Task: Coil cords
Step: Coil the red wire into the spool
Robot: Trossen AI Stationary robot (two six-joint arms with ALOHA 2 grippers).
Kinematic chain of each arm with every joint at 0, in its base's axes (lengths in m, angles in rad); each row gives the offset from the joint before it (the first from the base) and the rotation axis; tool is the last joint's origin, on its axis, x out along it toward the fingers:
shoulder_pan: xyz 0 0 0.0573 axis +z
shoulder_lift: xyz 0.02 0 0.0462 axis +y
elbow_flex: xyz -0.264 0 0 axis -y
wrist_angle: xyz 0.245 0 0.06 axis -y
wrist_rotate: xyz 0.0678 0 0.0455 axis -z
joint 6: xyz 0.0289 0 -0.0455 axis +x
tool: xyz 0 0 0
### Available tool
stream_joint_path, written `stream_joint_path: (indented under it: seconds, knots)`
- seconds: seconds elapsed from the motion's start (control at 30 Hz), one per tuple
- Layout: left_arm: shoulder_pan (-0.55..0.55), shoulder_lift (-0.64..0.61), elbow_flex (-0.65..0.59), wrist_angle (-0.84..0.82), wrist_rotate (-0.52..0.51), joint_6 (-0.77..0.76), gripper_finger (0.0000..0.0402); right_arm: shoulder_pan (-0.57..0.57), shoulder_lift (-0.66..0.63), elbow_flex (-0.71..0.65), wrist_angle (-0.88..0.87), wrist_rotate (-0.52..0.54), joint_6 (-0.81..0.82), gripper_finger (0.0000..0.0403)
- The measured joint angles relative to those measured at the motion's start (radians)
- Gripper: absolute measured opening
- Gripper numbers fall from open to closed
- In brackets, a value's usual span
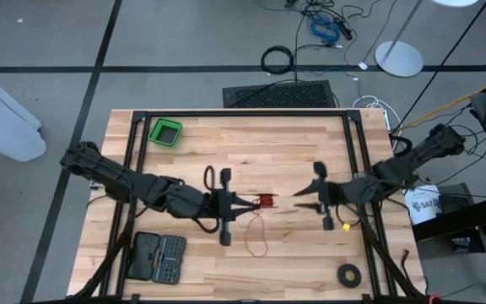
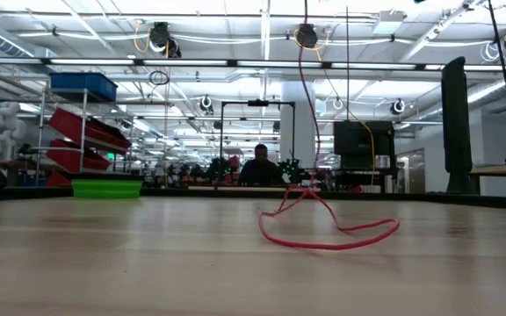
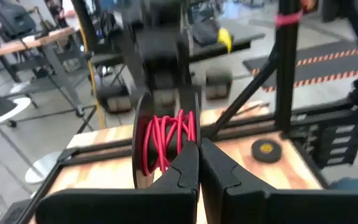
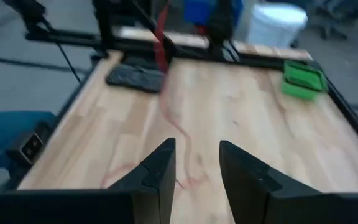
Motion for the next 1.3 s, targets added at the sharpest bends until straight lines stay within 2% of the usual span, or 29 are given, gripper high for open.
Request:
stream_joint_path:
  seconds: [0.17, 0.23, 0.33, 0.43, 0.7, 0.93, 1.1, 1.3]
  knots:
    - [-0.052, -0.005, 0.0, -0.003, -0.036, -0.001, 0.0001, 0.001, 0.027, -0.199, 0.393, -0.05, -0.07, 0.0111]
    - [-0.074, -0.004, 0.0, -0.002, -0.072, -0.001, 0.0001, -0.004, 0.052, -0.243, 0.508, -0.048, -0.04, 0.0112]
    - [-0.111, -0.005, 0.0, 0.002, -0.127, -0.001, 0.0001, -0.013, 0.11, -0.256, 0.529, -0.113, -0.024, 0.012]
    - [-0.147, -0.004, 0.0, 0.01, -0.157, -0.001, 0.0001, -0.031, 0.159, -0.256, 0.572, -0.144, -0.078, 0.0137]
    - [-0.219, -0.004, 0.0, 0.008, -0.207, -0.026, 0.0001, -0.097, 0.212, -0.255, 0.793, -0.148, -0.137, 0.0177]
    - [-0.263, -0.004, 0.0, 0.006, -0.287, 0.029, 0.0001, -0.12, 0.22, -0.255, 0.908, -0.243, -0.184, 0.0186]
    - [-0.244, -0.004, 0.0, 0.01, -0.291, 0.053, 0.0001, -0.155, 0.29, -0.255, 0.996, -0.262, -0.218, 0.0186]
    - [-0.207, -0.004, 0.0, 0.01, -0.292, 0.04, 0.0001, -0.236, 0.444, -0.192, 1.018, -0.448, -0.152, 0.0181]
